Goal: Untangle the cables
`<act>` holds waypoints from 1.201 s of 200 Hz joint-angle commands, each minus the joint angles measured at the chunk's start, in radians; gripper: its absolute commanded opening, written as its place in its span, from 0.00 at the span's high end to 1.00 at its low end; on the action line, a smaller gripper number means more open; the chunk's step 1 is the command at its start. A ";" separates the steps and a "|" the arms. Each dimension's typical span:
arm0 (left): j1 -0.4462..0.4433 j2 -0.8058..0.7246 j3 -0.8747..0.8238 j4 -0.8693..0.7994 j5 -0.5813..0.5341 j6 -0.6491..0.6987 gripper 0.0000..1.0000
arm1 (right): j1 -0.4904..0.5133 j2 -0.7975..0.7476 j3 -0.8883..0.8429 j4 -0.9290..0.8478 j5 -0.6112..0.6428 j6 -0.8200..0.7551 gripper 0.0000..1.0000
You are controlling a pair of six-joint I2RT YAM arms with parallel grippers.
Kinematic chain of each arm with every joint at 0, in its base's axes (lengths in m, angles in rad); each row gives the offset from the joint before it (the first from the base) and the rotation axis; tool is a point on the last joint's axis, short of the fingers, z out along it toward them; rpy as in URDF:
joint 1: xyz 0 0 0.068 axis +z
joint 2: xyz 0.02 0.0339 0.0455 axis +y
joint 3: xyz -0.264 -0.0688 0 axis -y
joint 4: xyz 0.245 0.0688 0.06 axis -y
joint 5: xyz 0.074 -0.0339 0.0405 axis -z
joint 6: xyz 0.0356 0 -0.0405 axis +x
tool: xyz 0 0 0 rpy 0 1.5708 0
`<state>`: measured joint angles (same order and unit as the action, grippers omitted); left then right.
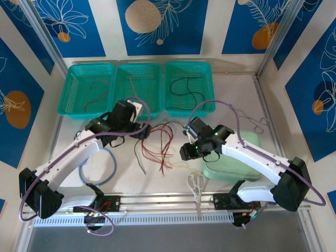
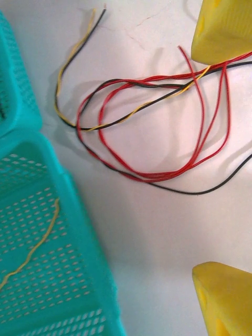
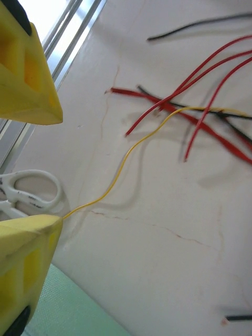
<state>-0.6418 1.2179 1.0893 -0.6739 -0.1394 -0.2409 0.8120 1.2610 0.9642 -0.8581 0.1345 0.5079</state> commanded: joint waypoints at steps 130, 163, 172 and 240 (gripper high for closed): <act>-0.031 -0.148 -0.169 -0.023 -0.027 -0.140 0.04 | 0.135 0.388 0.015 0.115 0.065 -0.182 0.66; -0.030 -0.153 -0.170 -0.018 -0.043 -0.140 0.04 | 0.155 0.447 0.053 0.100 0.101 -0.181 0.72; -0.030 -0.153 -0.167 -0.019 -0.047 -0.141 0.04 | 0.163 0.466 0.063 0.095 0.107 -0.179 0.74; -0.030 -0.156 -0.159 -0.028 -0.055 -0.152 0.06 | 0.177 0.469 0.091 0.082 0.096 -0.213 0.93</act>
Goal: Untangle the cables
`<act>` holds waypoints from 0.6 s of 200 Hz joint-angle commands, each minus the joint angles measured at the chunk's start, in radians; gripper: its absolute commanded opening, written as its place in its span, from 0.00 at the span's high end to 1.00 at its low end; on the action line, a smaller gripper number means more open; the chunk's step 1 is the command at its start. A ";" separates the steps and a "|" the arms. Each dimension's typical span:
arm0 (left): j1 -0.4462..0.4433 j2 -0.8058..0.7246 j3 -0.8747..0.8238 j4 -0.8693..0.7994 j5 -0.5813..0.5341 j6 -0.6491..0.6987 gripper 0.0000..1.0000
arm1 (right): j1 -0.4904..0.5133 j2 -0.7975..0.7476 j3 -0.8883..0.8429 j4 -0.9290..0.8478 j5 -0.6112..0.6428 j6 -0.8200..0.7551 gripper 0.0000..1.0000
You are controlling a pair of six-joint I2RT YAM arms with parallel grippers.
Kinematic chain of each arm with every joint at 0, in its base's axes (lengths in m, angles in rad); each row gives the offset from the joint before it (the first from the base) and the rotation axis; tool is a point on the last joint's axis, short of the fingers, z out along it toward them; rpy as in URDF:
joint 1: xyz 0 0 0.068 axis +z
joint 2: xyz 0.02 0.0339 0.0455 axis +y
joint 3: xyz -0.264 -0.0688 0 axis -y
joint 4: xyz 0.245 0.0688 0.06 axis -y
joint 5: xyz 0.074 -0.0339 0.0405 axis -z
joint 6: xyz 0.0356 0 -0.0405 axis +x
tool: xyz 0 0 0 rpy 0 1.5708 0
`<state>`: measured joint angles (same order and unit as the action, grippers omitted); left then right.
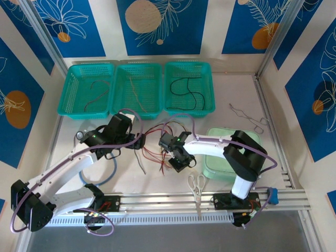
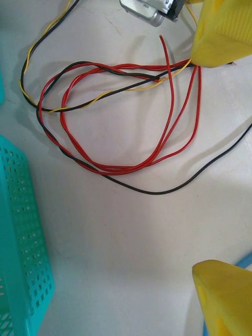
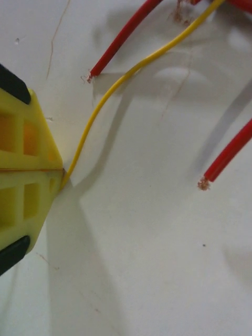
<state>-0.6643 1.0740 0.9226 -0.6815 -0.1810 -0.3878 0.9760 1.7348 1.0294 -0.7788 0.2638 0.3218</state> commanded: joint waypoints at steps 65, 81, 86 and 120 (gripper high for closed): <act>-0.009 -0.003 0.018 -0.015 -0.008 -0.006 0.07 | -0.009 -0.081 0.054 -0.084 0.032 0.043 0.71; -0.008 0.002 0.022 -0.016 -0.005 -0.003 0.07 | -0.028 -0.087 0.042 -0.073 0.013 0.057 0.67; -0.008 0.003 0.022 -0.018 -0.005 -0.003 0.07 | -0.034 -0.086 0.039 -0.070 0.006 0.059 0.66; -0.008 0.006 0.025 -0.018 -0.005 -0.002 0.07 | -0.050 -0.070 0.019 -0.047 -0.067 0.054 0.65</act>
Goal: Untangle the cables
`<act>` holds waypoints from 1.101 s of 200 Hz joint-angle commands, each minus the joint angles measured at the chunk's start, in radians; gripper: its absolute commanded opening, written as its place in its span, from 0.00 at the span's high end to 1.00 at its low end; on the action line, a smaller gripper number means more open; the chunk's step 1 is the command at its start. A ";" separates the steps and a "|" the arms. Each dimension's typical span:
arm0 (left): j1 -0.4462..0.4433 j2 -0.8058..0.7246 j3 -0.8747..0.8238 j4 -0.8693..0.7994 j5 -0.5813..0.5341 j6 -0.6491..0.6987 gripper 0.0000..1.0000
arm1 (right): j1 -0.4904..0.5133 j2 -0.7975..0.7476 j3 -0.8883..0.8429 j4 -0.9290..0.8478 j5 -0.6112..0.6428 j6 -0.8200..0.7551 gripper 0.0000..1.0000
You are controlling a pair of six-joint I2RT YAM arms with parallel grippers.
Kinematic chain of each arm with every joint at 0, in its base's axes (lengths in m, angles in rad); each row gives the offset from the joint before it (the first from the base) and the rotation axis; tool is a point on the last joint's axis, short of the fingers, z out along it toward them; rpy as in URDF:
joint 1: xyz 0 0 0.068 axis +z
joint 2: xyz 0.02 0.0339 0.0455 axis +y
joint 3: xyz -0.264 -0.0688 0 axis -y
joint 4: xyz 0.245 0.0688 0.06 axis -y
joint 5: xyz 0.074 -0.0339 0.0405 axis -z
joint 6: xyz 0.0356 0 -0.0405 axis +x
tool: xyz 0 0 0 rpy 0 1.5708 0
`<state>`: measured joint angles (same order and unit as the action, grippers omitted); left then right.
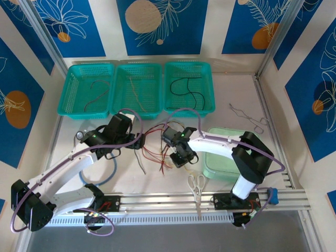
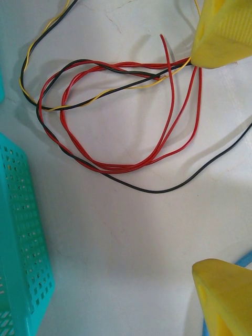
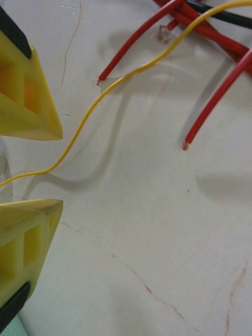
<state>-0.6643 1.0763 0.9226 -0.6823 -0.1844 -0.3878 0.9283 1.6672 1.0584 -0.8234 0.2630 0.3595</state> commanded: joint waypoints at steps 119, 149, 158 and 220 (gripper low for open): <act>-0.008 0.010 0.043 -0.036 0.001 -0.003 0.07 | 0.012 0.105 -0.027 0.029 -0.093 0.011 0.79; -0.009 0.010 0.061 -0.061 -0.016 0.001 0.07 | 0.018 0.119 -0.008 0.017 -0.073 0.012 0.91; -0.008 0.014 0.070 -0.075 -0.020 0.001 0.07 | 0.032 0.108 -0.001 0.014 -0.051 0.007 0.95; -0.008 0.014 0.117 -0.109 -0.035 -0.026 0.06 | 0.064 -0.125 0.096 -0.086 0.141 -0.049 1.00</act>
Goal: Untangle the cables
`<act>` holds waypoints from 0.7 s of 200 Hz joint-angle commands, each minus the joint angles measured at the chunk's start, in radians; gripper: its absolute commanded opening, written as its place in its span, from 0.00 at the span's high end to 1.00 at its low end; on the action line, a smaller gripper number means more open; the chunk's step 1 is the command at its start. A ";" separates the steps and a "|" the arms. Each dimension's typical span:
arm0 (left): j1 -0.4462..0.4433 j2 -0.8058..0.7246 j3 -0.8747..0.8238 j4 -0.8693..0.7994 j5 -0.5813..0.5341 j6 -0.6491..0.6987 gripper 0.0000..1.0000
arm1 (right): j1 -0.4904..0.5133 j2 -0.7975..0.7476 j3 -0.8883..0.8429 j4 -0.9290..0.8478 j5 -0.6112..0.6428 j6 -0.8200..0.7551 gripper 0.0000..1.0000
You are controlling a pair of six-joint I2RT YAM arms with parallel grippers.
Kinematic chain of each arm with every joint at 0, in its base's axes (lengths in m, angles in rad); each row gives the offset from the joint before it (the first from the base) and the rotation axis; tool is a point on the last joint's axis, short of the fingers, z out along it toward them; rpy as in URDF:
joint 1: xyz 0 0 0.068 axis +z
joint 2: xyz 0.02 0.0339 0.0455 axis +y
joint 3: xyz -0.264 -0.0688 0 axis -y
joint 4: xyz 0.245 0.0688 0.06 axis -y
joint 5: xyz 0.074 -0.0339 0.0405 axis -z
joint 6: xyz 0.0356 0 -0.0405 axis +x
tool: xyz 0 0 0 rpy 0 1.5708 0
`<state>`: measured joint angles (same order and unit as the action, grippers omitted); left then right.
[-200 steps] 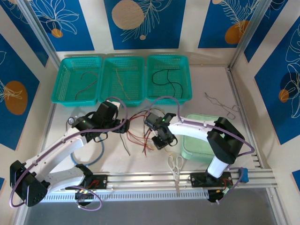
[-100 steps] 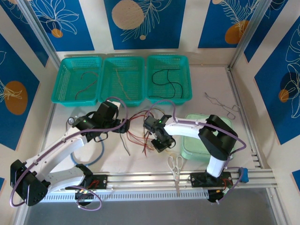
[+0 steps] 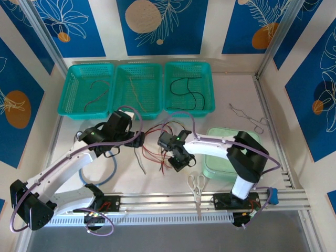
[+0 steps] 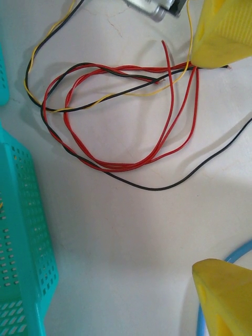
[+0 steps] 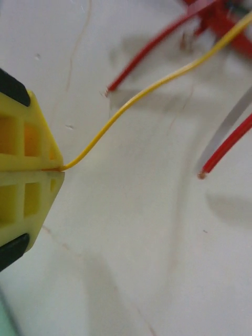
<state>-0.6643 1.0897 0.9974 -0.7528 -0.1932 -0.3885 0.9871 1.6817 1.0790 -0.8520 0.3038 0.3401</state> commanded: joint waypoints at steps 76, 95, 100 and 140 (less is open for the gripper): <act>-0.009 0.016 0.090 -0.005 0.040 -0.059 0.06 | -0.005 -0.364 0.252 -0.070 0.230 -0.088 1.00; -0.008 0.019 0.104 -0.011 0.041 -0.058 0.06 | -0.017 -0.389 0.303 -0.049 0.243 -0.109 1.00; -0.008 0.018 0.106 -0.011 0.044 -0.056 0.06 | -0.021 -0.395 0.316 -0.043 0.240 -0.114 1.00; -0.009 0.016 0.099 0.010 0.094 -0.046 0.06 | -0.062 -0.408 0.422 -0.043 0.240 -0.145 1.00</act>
<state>-0.6643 1.1034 1.0763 -0.7547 -0.1539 -0.4370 0.9447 1.3010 1.4349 -0.9054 0.5213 0.2302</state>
